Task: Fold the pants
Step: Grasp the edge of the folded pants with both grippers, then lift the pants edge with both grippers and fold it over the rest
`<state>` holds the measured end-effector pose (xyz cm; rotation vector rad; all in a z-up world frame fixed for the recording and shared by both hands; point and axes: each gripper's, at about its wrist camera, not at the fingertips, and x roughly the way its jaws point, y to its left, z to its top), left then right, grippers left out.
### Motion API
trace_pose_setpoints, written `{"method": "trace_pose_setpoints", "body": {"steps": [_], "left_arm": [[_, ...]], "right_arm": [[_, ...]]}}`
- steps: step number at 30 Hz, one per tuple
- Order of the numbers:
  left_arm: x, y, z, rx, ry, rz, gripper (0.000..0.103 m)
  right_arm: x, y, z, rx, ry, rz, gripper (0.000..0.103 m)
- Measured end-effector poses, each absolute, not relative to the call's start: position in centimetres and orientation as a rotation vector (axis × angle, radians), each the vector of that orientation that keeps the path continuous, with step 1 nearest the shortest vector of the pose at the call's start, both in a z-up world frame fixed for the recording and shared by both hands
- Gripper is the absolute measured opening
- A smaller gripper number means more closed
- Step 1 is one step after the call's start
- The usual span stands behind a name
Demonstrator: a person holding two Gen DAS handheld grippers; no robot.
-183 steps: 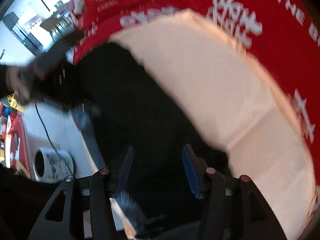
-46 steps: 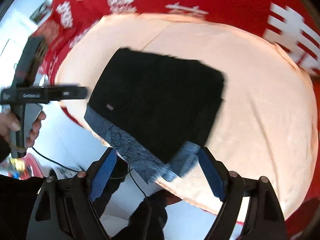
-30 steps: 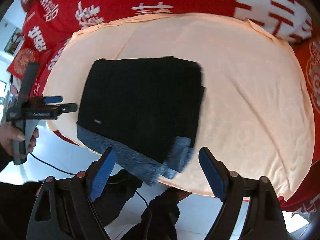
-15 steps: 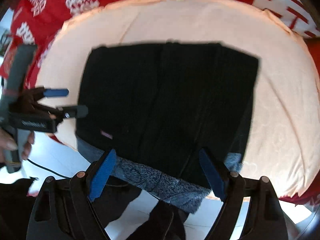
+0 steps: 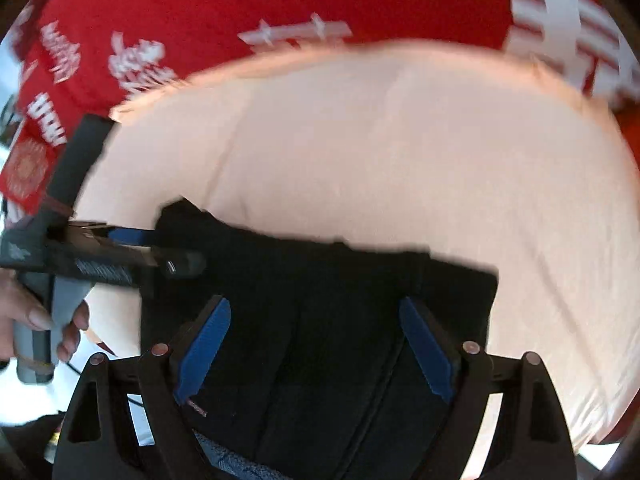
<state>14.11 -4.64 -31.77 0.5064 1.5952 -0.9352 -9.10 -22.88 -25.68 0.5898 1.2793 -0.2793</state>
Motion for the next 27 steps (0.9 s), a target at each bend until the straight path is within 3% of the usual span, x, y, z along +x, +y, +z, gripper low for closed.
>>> {"method": "trace_pose_setpoints", "body": {"steps": [5, 9, 19, 22, 27], "left_arm": [[12.1, 1.4, -28.0, 0.432, 1.506, -1.164, 0.103], [10.8, 4.5, -30.7, 0.464, 1.595, -1.183, 0.103], [10.4, 2.0, -36.1, 0.307, 1.734, -1.151, 0.103], [9.4, 1.0, -36.3, 0.330, 1.721, -1.110, 0.103], [9.3, 1.4, -36.5, 0.294, 1.738, -1.092, 0.103]], "right_arm": [[-13.1, -22.5, -21.9, 0.608, 1.196, -0.317, 0.089], [-18.6, -22.9, -21.2, 0.703, 1.205, -0.367, 0.090], [-19.1, -24.1, -26.7, 0.780, 1.217, -0.283, 0.094], [-18.0, -23.9, -29.1, 0.794, 1.256, -0.266, 0.103], [-17.7, -23.9, -31.3, 0.866, 1.281, -0.262, 0.103]]}}
